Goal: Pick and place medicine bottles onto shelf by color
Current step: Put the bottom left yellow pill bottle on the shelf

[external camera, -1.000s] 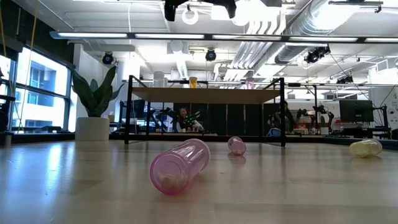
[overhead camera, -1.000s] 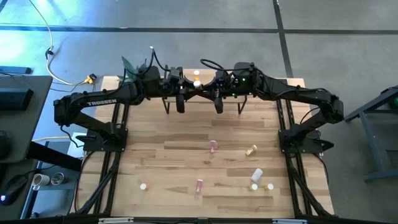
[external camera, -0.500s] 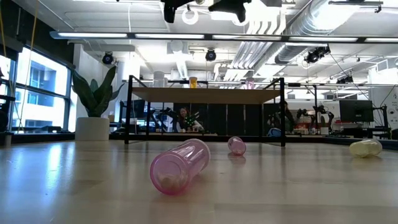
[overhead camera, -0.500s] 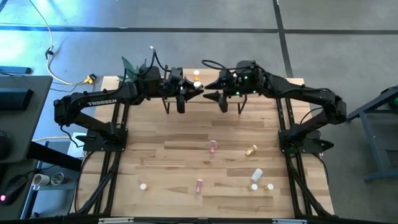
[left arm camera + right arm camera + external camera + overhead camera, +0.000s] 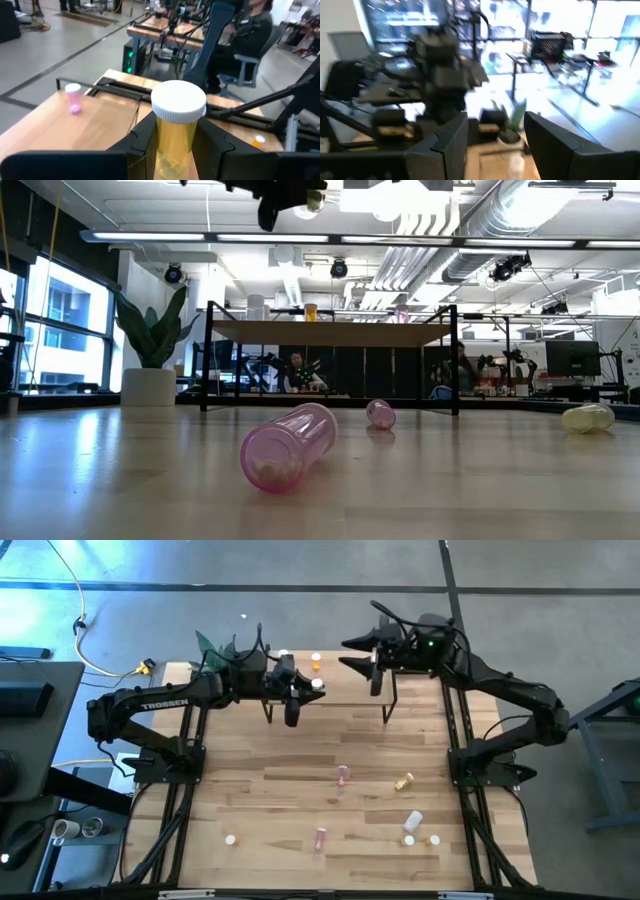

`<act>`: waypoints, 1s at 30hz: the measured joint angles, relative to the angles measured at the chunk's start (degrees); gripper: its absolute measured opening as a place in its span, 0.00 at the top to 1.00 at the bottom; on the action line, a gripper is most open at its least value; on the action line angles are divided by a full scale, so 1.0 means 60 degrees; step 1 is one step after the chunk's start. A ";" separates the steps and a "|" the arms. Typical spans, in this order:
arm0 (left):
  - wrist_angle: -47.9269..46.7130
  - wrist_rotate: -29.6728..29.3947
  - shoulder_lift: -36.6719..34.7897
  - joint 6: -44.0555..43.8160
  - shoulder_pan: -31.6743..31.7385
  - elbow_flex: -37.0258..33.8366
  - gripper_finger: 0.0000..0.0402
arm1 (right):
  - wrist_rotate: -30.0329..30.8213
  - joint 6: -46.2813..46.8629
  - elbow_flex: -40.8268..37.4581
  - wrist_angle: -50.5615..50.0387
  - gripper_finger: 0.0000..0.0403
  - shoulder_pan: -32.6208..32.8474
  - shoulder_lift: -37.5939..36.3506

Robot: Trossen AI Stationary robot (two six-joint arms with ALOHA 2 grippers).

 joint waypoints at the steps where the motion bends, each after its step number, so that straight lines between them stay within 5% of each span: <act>1: -0.0074 -0.0103 -0.0001 0.0094 -0.0004 0.0000 0.79 | -0.0136 0.0092 0.0009 0.0036 0.54 -0.0029 0.0030; 12: -0.1509 -0.0597 0.0165 0.0430 -0.0485 0.0004 0.79 | -0.0250 0.0721 0.0005 -0.2148 0.54 0.0226 0.0293; 30: -0.1493 -0.0652 0.1194 0.0628 -0.0882 0.0011 0.79 | -0.0239 -0.0007 -0.0009 -0.2828 0.54 0.1292 0.1485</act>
